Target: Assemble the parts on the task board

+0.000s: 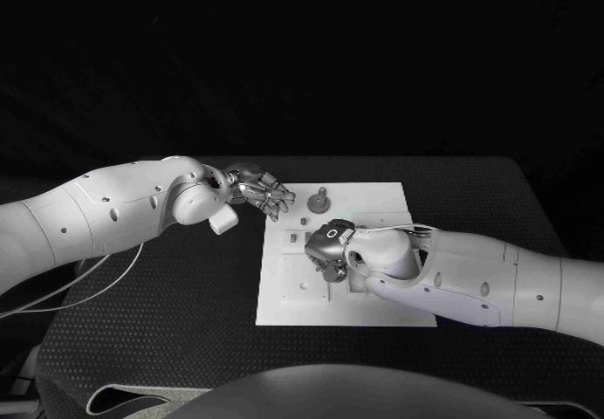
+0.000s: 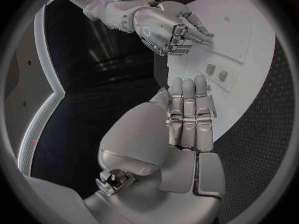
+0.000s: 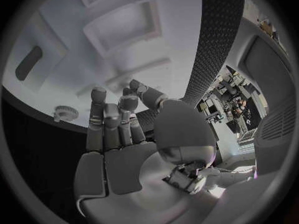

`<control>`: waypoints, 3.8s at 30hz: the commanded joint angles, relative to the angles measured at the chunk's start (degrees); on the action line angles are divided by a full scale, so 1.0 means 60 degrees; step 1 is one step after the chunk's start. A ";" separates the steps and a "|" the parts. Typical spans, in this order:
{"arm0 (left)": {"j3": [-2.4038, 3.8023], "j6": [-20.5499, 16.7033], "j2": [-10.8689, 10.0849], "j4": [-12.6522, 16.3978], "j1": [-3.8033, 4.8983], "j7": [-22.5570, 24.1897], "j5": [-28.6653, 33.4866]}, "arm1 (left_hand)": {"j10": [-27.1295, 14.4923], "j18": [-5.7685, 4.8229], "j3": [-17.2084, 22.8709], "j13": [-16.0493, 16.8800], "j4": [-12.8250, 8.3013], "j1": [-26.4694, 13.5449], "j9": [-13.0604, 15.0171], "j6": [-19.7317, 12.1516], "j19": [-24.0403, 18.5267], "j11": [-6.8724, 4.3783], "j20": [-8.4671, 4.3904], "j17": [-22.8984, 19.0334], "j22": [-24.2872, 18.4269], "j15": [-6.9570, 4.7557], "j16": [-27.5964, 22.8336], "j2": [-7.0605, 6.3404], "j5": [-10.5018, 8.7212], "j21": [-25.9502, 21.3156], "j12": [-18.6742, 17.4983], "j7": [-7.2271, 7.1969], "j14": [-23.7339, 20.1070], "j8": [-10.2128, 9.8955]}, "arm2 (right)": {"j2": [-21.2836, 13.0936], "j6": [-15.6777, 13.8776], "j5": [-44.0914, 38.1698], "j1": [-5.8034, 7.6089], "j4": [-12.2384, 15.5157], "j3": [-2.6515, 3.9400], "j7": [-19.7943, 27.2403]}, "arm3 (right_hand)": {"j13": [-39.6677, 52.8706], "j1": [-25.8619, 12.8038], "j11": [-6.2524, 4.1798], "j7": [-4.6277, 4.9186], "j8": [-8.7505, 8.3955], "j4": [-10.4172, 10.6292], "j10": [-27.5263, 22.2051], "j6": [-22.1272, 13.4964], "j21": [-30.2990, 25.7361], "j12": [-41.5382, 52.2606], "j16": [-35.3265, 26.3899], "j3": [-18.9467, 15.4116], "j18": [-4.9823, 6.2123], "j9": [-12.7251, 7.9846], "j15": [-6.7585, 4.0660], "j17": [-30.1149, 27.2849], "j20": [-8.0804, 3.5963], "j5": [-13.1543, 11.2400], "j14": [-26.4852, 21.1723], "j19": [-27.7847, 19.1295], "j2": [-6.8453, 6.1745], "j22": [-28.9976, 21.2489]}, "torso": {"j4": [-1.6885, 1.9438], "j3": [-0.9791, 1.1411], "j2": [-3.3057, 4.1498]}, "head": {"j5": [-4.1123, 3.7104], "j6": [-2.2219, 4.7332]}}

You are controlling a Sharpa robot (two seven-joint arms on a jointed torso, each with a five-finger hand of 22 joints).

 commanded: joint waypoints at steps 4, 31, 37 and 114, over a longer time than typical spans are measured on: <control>0.0009 0.0129 0.0017 0.0026 0.0012 0.0068 0.0023 | 0.0013 0.0097 -0.0010 0.0010 0.0067 0.0002 -0.0003 -0.0027 -0.0017 0.0074 0.0045 -0.0016 0.0016 -0.0003 -0.0009 -0.0064 -0.0001 -0.0046 -0.0031 0.0023 -0.0053 -0.0059 | 0.0037 0.0143 -0.0112 -0.0006 -0.0013 -0.0001 -0.0005 | -0.0015 0.0008 -0.0637 -0.0428 -0.0046 0.0009 -0.1333 0.0961 -0.0024 0.0032 -0.0051 0.0041 0.0129 -0.0008 -0.0330 -0.0011 0.0020 0.0060 0.0026 0.0069 -0.0019 0.0155 | 0.0005 -0.0001 0.0002 | -0.0003 -0.0003; 0.0009 0.0132 0.0016 0.0037 0.0012 0.0060 0.0022 | 0.0012 0.0098 -0.0018 0.0013 0.0085 0.0025 0.0000 -0.0030 -0.0021 0.0075 0.0047 -0.0017 0.0019 -0.0002 -0.0009 -0.0070 -0.0001 -0.0046 -0.0034 0.0024 -0.0056 -0.0059 | 0.0103 0.0166 0.0009 -0.0066 -0.0117 -0.0001 0.0039 | -0.0040 -0.0015 -0.0628 -0.0415 -0.0068 0.0012 -0.1343 0.0941 -0.0046 0.0029 -0.0073 0.0022 0.0129 -0.0015 -0.0325 -0.0018 0.0023 0.0059 0.0021 0.0062 -0.0108 0.0153 | 0.0000 -0.0002 0.0001 | 0.0003 -0.0031; 0.0009 0.0118 -0.0003 0.0036 0.0013 0.0047 0.0022 | 0.0010 0.0096 -0.0026 0.0013 0.0100 0.0022 0.0000 -0.0034 -0.0022 0.0077 0.0050 -0.0017 0.0020 0.0000 -0.0010 -0.0076 -0.0001 -0.0046 -0.0036 0.0027 -0.0058 -0.0061 | 0.0091 -0.0167 0.0270 -0.0065 -0.0151 -0.0001 -0.0092 | -0.0078 -0.0154 -0.0481 -0.0258 -0.0387 0.0076 -0.1475 0.0399 -0.0135 -0.0001 -0.0161 -0.0038 0.0129 -0.0141 -0.0244 -0.0043 0.0078 0.0066 -0.0066 -0.0009 -0.0461 0.0135 | -0.0001 -0.0003 -0.0002 | 0.0004 -0.0031; 0.0004 -0.1001 -0.0038 0.0063 -0.0001 0.1729 0.0008 | -0.0747 0.0098 0.0209 -0.0347 0.0290 -0.0097 -0.0102 -0.0649 -0.0360 0.0409 0.0308 -0.0314 -0.0502 0.0262 -0.0371 -0.1608 0.0000 -0.0068 -0.0080 0.0334 -0.0417 -0.0344 | -0.2113 -0.1374 0.2247 0.0568 -0.0488 0.0202 0.0785 | -0.6185 0.0103 0.0847 0.0299 -0.0585 0.1036 -0.1593 -0.1048 -0.1206 -0.8271 -0.1498 -0.0146 0.0129 -0.1151 0.1007 -0.0990 0.0394 0.0045 0.0021 -0.0220 -0.1480 0.0132 | -0.0133 -0.0026 -0.0090 | -0.0284 0.0466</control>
